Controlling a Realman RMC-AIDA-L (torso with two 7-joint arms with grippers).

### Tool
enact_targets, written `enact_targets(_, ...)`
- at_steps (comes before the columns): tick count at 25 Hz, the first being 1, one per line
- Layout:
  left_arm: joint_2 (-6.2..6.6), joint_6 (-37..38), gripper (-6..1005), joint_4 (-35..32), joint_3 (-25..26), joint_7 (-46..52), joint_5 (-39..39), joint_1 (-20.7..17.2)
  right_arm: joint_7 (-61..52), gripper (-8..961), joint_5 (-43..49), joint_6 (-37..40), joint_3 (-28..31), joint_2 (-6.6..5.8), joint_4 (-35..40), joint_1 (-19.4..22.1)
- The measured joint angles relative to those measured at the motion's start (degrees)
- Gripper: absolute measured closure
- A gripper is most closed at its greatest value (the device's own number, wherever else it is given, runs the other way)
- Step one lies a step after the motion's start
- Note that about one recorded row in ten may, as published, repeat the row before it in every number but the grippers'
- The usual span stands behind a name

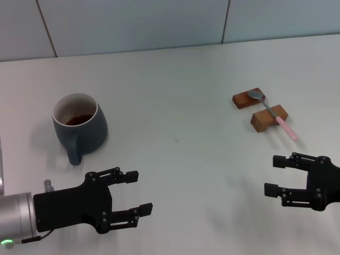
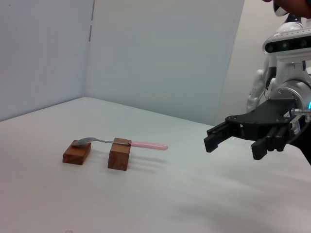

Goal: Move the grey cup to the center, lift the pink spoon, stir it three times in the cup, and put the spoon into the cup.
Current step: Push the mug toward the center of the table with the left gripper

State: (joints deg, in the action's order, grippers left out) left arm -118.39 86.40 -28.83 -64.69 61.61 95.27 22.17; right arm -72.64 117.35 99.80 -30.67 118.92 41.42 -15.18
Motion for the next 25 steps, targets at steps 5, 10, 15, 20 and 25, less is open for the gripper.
enact_targets(5,0.00,0.0,232,0.0,-0.1,0.0,0.0,0.0,0.0,129,0.1,-0.1,0.0,0.00,-0.1,-0.1)
enact_targets(10,0.00,0.0,248,0.0,0.1,0.0,-0.1,0.0,0.0,130,0.1,-0.1,0.0,0.00,-0.3,-0.1)
enact_targets(15,-0.31,-1.0,264,-0.6,6.7,-3.8,-3.2,-0.7,0.0,130,0.1,-0.1,0.0,0.00,-0.4,-0.1)
enact_targets(20,-0.35,-2.8,281,4.4,21.5,-17.9,-14.9,-2.1,0.0,129,0.1,-0.1,0.0,0.00,-0.5,-0.1)
enact_targets(25,-0.52,-3.9,423,14.6,29.2,-44.8,-25.5,-0.8,-0.1,129,0.1,-0.1,0.1,0.00,-0.5,0.0)
